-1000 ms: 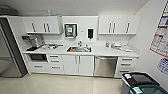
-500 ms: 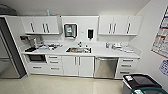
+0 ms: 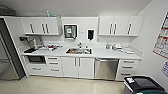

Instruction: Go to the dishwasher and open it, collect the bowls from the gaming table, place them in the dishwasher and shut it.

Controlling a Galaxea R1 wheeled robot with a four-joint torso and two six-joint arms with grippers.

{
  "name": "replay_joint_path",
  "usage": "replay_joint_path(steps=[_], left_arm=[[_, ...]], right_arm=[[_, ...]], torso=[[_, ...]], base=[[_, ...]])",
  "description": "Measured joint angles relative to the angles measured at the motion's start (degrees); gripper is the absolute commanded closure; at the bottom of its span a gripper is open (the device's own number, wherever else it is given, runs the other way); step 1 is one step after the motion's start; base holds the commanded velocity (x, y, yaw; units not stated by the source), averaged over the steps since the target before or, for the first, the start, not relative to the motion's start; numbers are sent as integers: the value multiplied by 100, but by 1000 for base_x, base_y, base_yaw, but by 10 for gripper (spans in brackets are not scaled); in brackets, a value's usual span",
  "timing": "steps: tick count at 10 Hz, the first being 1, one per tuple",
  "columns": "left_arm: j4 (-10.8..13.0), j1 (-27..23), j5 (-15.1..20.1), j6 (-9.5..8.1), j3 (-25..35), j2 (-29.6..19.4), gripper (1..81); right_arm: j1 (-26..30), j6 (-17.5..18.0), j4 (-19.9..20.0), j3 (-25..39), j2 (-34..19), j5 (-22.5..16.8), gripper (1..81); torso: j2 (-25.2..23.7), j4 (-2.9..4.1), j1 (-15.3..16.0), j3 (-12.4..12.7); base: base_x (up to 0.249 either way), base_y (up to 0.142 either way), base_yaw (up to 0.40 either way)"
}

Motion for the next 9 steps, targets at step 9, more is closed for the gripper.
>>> replay_joint_path(steps=[9], left_arm=[[0, -23, -22, 0, 10, 9, 10]], right_arm=[[29, -2, -11, -27, 0, 30, 10]], torso=[[0, 0, -10, 0]], base=[[83, 0, 0]])
